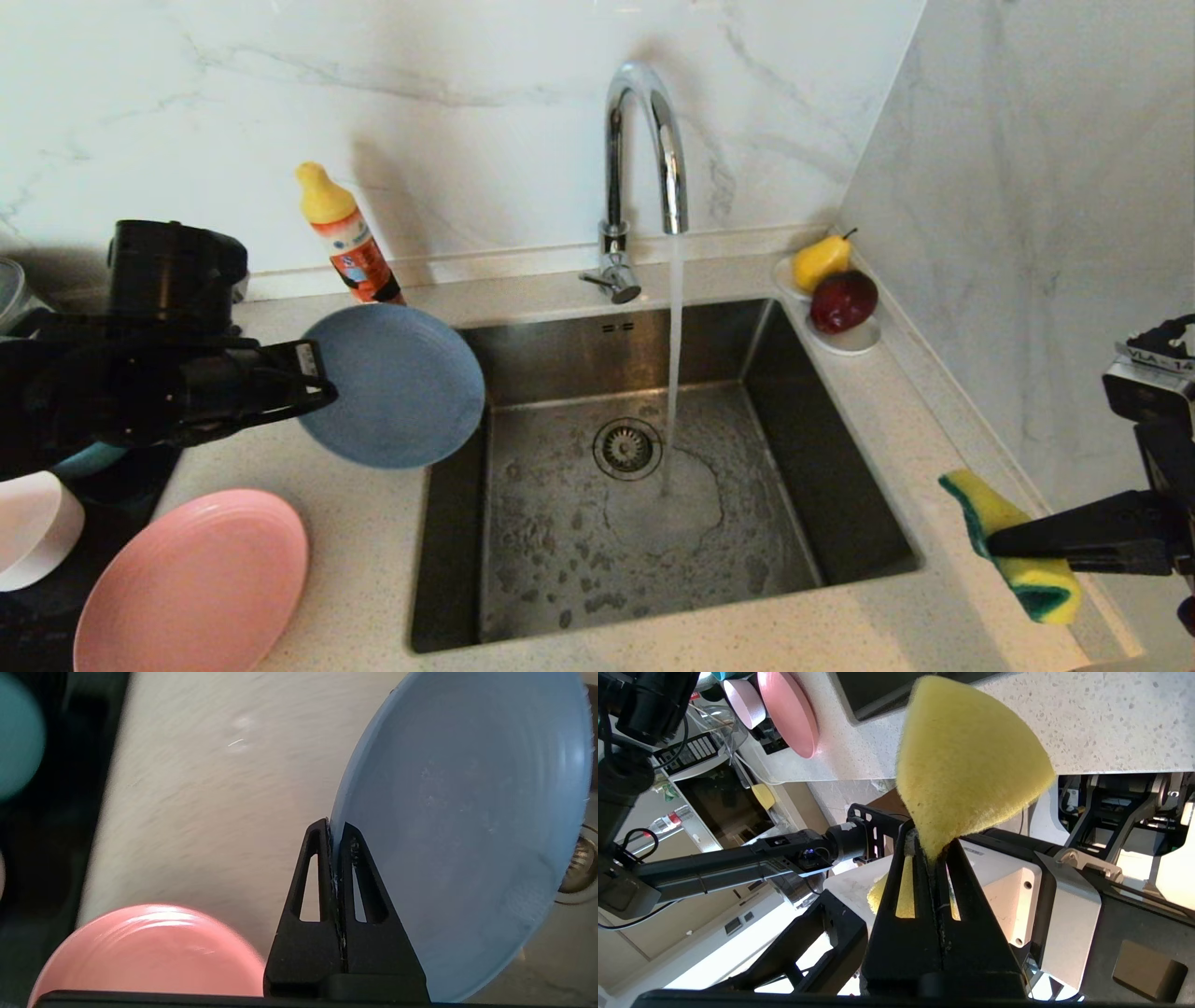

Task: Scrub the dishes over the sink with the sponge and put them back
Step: Place the plate on the table

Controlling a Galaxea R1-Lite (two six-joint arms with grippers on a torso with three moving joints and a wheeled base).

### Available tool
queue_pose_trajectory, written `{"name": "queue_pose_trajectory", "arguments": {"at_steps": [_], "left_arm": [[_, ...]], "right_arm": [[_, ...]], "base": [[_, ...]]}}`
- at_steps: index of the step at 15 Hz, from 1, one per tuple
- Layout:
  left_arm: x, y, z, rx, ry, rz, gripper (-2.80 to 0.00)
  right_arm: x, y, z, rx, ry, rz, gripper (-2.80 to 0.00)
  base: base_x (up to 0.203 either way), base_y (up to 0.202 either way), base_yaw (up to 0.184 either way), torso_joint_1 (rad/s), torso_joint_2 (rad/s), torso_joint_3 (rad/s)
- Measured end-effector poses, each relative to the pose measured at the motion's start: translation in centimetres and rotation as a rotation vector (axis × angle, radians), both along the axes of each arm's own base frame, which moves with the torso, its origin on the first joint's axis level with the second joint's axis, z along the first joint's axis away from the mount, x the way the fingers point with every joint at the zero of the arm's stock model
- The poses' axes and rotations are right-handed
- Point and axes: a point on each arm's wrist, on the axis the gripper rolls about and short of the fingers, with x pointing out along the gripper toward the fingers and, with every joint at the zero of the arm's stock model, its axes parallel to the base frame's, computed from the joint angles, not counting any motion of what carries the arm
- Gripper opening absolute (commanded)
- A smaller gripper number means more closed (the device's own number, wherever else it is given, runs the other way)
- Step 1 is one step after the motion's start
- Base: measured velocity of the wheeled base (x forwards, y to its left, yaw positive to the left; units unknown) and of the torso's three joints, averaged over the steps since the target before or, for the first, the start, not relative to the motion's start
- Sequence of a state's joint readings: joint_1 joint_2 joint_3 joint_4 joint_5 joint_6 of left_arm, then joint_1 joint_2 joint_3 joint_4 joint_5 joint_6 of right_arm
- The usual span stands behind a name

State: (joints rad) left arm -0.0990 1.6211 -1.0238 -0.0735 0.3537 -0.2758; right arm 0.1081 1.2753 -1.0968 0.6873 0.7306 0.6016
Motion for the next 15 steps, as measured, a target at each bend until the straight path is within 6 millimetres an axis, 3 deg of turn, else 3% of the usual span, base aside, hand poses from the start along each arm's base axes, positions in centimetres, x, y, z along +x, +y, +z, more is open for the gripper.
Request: {"name": "queue_pose_trajectory", "arguments": {"at_steps": [6, 9, 12, 15], "left_arm": [[0.1, 8.4, 0.5, -0.195, 0.014, 0.103, -2.80], [0.1, 11.6, 0.2, -0.256, 0.000, 0.115, -2.80], [0.4, 14.5, -0.7, -0.288, 0.009, 0.157, -2.80], [0.8, 15.8, -1.9, -0.327, 0.034, 0.152, -2.80]], "right_arm": [[0.5, 0.8, -0.4, -0.003, 0.013, 0.042, -2.80], [0.9, 1.1, -0.4, 0.001, 0.009, 0.056, -2.80], [1.2, 1.6, -0.7, 0.000, 0.025, 0.076, -2.80], [1.4, 1.8, -0.8, 0.000, 0.029, 0.084, -2.80]], "base": [[0.000, 0.000, 0.000, 0.000, 0.00, 0.000], [0.000, 0.000, 0.000, 0.000, 0.00, 0.000], [0.000, 0.000, 0.000, 0.000, 0.00, 0.000], [0.000, 0.000, 0.000, 0.000, 0.00, 0.000]]}}
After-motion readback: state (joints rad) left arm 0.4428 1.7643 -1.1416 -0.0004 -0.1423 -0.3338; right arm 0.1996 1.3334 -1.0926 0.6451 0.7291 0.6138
